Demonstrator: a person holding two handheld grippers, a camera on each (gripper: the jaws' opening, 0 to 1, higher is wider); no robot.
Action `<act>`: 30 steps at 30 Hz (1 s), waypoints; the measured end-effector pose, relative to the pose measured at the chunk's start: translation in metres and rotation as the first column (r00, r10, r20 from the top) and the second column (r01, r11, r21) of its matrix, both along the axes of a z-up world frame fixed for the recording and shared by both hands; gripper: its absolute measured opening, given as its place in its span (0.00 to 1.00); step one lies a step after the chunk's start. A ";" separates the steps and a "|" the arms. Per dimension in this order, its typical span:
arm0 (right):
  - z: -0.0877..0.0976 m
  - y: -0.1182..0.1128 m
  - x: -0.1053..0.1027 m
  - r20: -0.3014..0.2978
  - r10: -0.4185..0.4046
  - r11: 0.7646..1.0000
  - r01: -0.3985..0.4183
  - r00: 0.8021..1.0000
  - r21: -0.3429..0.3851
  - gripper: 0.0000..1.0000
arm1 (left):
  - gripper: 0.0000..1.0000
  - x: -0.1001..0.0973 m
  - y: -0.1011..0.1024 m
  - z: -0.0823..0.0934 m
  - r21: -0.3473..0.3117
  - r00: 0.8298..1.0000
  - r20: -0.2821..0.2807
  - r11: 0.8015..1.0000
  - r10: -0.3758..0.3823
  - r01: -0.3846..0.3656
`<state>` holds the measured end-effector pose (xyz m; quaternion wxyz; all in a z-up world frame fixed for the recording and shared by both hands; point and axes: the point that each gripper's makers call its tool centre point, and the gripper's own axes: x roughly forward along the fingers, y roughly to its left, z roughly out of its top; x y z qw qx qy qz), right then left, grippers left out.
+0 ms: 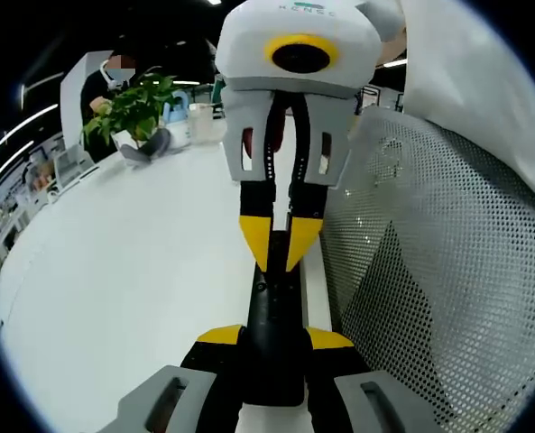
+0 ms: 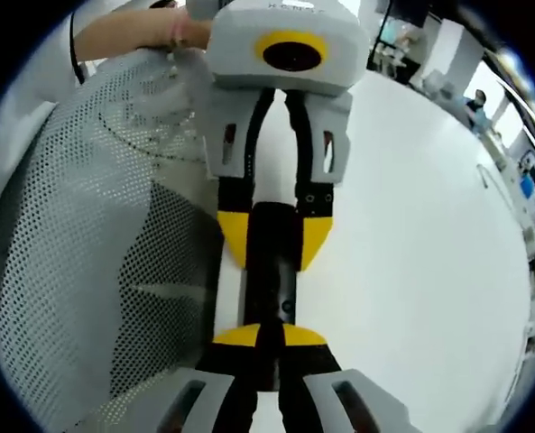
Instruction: Press the specified remote control buttons in sequence, fully releasing each button before pressing the next.
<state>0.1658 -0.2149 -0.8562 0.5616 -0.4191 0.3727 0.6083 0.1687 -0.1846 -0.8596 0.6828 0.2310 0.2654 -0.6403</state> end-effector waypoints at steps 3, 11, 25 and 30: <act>0.000 0.000 0.000 0.012 0.001 1.000 -0.001 1.000 0.000 0.03 | 0.25 0.000 0.000 0.000 0.001 1.000 0.001 1.000 -0.002 0.002; 0.002 -0.001 0.002 -0.002 -0.039 0.997 0.039 0.999 0.064 0.03 | 0.25 0.000 0.000 0.000 -0.001 1.000 0.000 1.000 -0.001 0.001; 0.002 0.001 0.001 0.098 -0.017 0.992 0.004 0.995 0.129 0.01 | 0.25 0.001 0.000 0.000 -0.003 1.000 0.000 1.000 -0.001 0.001; 0.003 0.002 -0.002 0.118 0.009 0.991 -0.025 0.993 0.133 0.00 | 0.25 0.000 0.000 0.000 -0.003 1.000 0.000 1.000 -0.001 0.001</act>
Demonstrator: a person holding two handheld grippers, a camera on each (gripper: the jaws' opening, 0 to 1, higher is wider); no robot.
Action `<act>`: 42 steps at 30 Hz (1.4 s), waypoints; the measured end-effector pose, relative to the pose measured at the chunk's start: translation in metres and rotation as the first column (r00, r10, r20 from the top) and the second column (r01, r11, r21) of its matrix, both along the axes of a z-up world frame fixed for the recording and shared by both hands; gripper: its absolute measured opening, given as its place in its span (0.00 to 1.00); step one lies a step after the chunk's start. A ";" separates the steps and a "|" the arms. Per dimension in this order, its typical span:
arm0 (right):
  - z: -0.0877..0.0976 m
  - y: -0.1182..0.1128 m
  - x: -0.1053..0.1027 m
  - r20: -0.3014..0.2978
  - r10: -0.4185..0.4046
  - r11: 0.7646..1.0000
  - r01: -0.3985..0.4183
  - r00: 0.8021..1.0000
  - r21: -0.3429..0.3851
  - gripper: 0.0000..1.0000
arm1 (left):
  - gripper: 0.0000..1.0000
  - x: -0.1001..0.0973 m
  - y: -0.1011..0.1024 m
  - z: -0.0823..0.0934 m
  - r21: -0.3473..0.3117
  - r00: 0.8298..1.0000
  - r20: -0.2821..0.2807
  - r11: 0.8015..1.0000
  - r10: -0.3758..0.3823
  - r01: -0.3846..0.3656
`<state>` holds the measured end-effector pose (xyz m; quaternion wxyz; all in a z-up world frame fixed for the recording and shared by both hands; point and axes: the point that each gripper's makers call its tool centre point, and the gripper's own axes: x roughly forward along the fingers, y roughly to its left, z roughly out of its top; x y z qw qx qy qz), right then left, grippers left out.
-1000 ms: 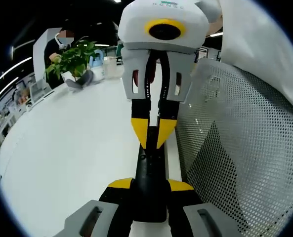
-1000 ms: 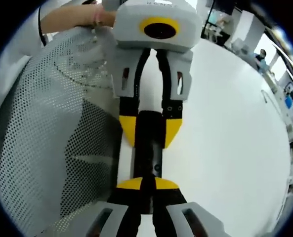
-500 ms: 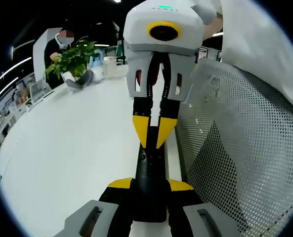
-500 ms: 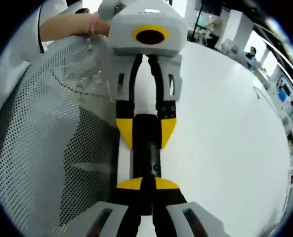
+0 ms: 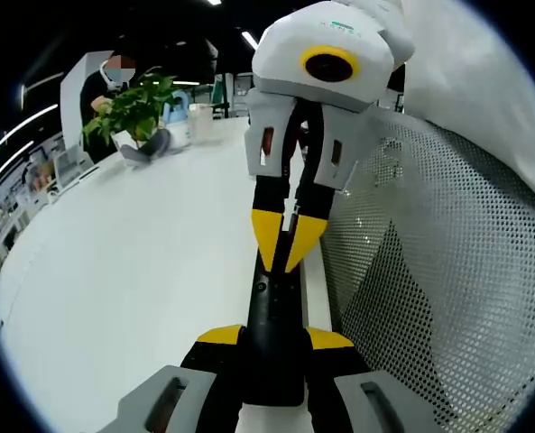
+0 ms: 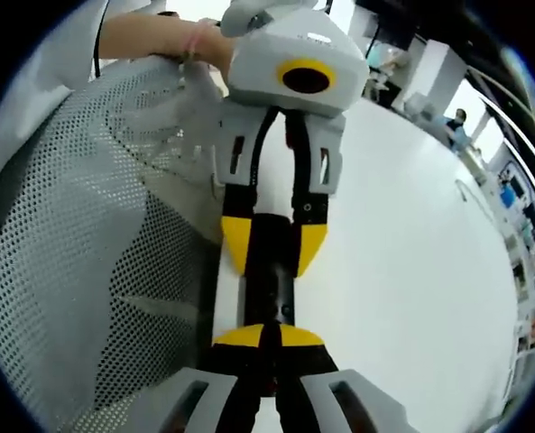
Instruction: Press the specified remote control buttons in sequence, fully releasing each button before pressing the next.
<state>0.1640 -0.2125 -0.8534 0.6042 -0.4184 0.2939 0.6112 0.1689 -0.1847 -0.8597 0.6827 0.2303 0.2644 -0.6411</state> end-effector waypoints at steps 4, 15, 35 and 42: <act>-0.001 0.001 -0.002 0.074 0.071 0.997 -0.069 0.995 -0.030 0.00 | 0.25 0.000 0.000 0.000 -0.001 1.000 0.000 1.000 0.000 0.000; -0.001 0.003 0.002 0.051 0.051 0.998 -0.050 0.997 -0.024 0.00 | 0.25 0.000 0.000 0.000 0.000 1.000 0.001 1.000 -0.001 0.001; -0.001 0.001 0.003 -0.081 -0.085 0.995 0.088 0.993 0.039 0.00 | 0.25 0.000 -0.001 -0.001 -0.001 1.000 -0.006 1.000 0.009 -0.009; 0.000 0.001 0.001 -0.095 -0.098 0.993 0.103 0.991 0.050 0.00 | 0.25 -0.001 -0.001 -0.001 -0.003 1.000 -0.008 1.000 0.014 -0.014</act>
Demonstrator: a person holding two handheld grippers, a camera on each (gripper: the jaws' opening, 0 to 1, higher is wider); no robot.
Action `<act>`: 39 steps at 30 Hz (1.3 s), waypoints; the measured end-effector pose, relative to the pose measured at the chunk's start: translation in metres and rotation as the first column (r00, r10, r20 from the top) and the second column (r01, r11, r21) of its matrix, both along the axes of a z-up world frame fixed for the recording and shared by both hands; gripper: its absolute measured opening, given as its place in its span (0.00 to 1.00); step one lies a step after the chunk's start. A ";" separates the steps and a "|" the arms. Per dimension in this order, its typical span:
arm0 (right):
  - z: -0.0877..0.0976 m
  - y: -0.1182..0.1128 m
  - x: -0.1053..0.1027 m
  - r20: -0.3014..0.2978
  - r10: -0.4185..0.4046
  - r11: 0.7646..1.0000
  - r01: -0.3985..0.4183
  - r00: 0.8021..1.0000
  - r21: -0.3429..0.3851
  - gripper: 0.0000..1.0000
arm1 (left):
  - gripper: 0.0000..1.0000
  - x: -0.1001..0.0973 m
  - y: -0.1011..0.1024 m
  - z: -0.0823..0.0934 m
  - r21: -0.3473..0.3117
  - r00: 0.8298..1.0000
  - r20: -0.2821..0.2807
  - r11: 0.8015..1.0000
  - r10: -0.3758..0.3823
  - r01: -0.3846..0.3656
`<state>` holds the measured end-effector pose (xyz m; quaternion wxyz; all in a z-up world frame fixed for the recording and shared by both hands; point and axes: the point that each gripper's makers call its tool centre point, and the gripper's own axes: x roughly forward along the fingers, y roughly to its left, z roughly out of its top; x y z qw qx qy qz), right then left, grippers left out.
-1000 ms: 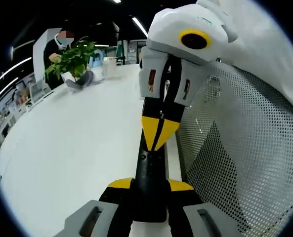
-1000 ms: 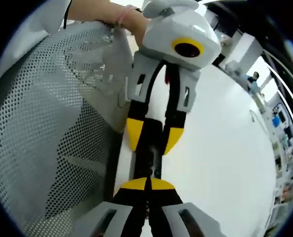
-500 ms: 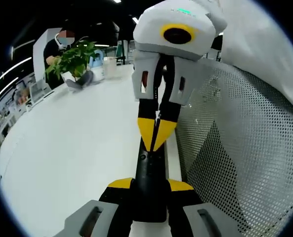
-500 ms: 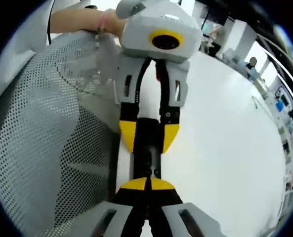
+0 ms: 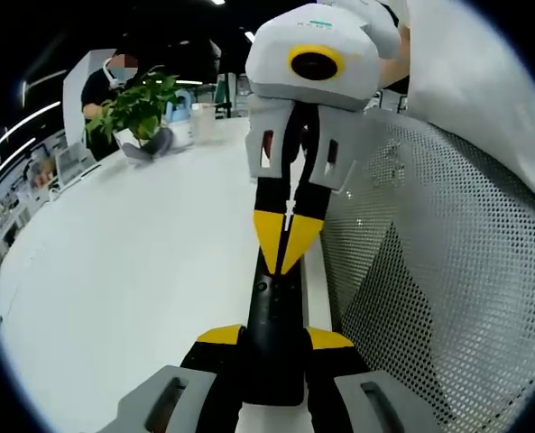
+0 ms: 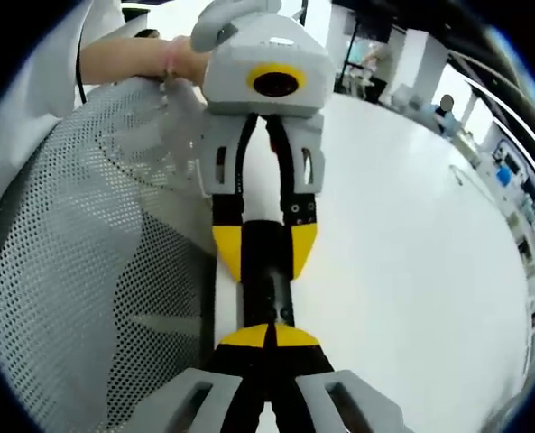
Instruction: Press the specified remote control buttons in sequence, fully releasing each button before pressing the next.
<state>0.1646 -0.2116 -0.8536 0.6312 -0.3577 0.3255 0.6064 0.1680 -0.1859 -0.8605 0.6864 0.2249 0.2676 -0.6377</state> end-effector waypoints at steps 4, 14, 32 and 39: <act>0.001 -0.003 0.000 -0.039 -0.041 0.999 0.041 0.998 0.004 0.00 | 0.25 -0.001 0.000 0.000 -0.005 1.000 -0.006 1.000 0.004 -0.004; 0.001 -0.011 -0.002 -0.052 -0.059 0.998 0.058 0.997 -0.016 0.00 | 0.25 -0.003 0.001 0.001 -0.005 1.000 -0.004 1.000 0.002 -0.003; -0.003 -0.007 0.000 -0.023 0.014 0.977 -0.019 1.000 -0.212 0.00 | 0.25 -0.003 0.002 0.001 0.008 1.000 0.009 1.000 -0.006 0.006; -0.003 -0.010 0.002 -0.058 0.006 0.976 -0.018 0.998 -0.215 0.00 | 0.25 -0.002 0.002 0.001 0.008 1.000 0.012 1.000 -0.012 0.012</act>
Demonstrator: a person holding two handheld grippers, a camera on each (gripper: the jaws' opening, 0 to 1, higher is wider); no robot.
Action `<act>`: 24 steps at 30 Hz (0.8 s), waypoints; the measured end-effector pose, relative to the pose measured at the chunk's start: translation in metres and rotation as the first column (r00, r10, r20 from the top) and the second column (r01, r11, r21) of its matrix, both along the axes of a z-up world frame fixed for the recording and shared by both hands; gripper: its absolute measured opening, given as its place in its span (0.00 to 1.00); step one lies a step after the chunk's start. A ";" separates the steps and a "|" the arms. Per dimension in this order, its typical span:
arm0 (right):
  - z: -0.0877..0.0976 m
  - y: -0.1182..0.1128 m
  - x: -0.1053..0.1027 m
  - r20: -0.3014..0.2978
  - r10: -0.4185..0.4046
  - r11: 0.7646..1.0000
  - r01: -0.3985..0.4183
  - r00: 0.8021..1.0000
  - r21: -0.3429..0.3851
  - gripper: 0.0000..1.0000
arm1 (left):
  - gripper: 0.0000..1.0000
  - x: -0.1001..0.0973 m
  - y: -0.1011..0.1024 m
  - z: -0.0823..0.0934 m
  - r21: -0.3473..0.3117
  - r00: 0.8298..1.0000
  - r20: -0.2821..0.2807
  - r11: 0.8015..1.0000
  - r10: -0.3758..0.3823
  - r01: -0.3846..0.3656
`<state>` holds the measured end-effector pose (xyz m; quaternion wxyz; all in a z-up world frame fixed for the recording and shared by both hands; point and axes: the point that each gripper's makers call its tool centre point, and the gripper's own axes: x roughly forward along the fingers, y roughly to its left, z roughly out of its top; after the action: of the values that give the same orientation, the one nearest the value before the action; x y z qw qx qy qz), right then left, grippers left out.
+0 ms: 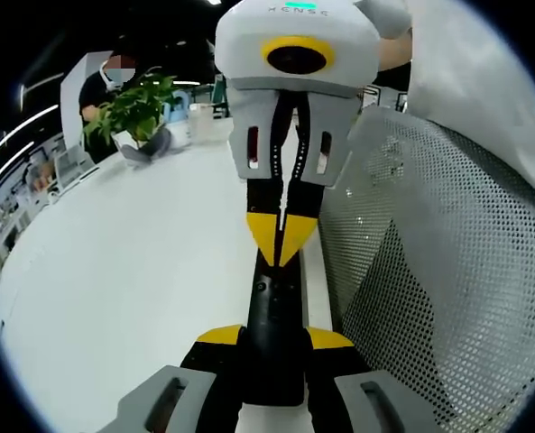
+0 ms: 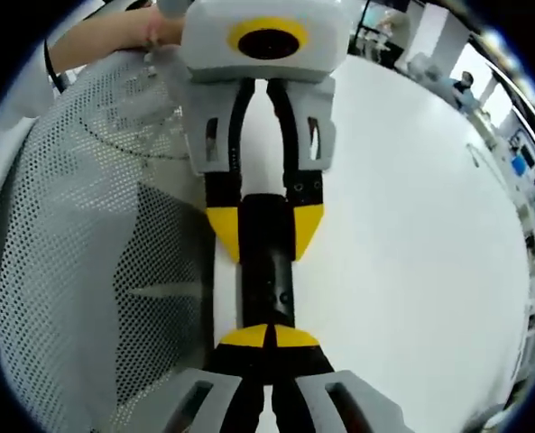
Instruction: Press the specified remote control buttons in sequence, fully releasing each button before pressing the next.
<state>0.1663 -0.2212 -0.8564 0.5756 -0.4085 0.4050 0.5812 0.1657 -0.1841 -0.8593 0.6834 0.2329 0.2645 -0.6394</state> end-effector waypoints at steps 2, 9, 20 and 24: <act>0.000 -0.001 0.000 -0.011 -0.014 1.000 0.015 1.000 0.016 0.00 | 0.25 0.000 0.000 0.000 -0.001 1.000 0.000 1.000 -0.001 0.001; 0.001 -0.002 -0.001 -0.006 -0.025 0.995 0.025 1.000 0.101 0.00 | 0.25 0.000 -0.001 0.000 0.006 1.000 -0.004 1.000 0.002 -0.002; 0.003 -0.004 -0.001 -0.064 -0.094 0.974 0.105 0.994 0.202 0.00 | 0.25 0.001 -0.001 -0.001 0.001 1.000 -0.007 1.000 0.003 -0.003; 0.003 -0.007 0.000 -0.068 -0.111 0.972 0.123 0.991 0.200 0.00 | 0.25 0.001 -0.001 -0.001 0.001 1.000 -0.009 1.000 0.004 -0.004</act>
<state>0.1661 -0.2278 -0.8535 0.6361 -0.3061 0.3827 0.5960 0.1668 -0.1855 -0.8604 0.6833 0.2298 0.2680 -0.6390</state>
